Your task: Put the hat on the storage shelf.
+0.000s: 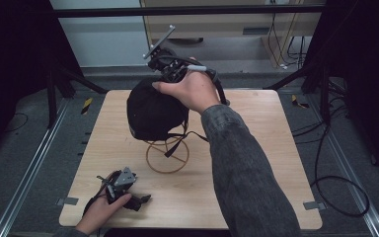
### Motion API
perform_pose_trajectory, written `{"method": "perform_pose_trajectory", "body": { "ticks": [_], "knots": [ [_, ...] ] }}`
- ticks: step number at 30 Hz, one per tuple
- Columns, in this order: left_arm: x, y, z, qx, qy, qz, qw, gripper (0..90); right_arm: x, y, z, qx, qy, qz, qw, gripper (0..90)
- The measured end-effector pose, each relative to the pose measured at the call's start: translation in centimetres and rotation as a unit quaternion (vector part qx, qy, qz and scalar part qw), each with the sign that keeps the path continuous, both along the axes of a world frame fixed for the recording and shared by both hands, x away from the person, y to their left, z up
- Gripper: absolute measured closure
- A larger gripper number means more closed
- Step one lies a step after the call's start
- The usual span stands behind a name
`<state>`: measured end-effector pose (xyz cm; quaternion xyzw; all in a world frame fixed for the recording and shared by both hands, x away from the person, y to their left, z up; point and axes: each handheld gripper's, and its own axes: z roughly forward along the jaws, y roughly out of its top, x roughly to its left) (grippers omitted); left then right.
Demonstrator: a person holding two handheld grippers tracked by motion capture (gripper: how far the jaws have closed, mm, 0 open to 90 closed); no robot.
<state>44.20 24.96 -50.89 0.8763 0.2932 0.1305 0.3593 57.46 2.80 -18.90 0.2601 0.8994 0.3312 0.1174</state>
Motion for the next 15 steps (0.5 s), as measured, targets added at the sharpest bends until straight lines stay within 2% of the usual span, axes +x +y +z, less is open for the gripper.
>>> {"method": "perform_pose_trajectory", "body": {
  "ticks": [8, 15],
  "knots": [
    [0.0, 0.0, 0.0, 0.000, 0.000, 0.000, 1.0000, 0.0, 0.2, 1.1, -0.9, -0.014, 0.003, 0.009, 0.9999, 73.0],
    [0.0, 0.0, 0.0, 0.000, 0.000, 0.000, 1.0000, 0.0, 0.2, 1.4, -1.4, -0.014, 0.003, 0.011, 0.9998, 72.8]
  ]
}}
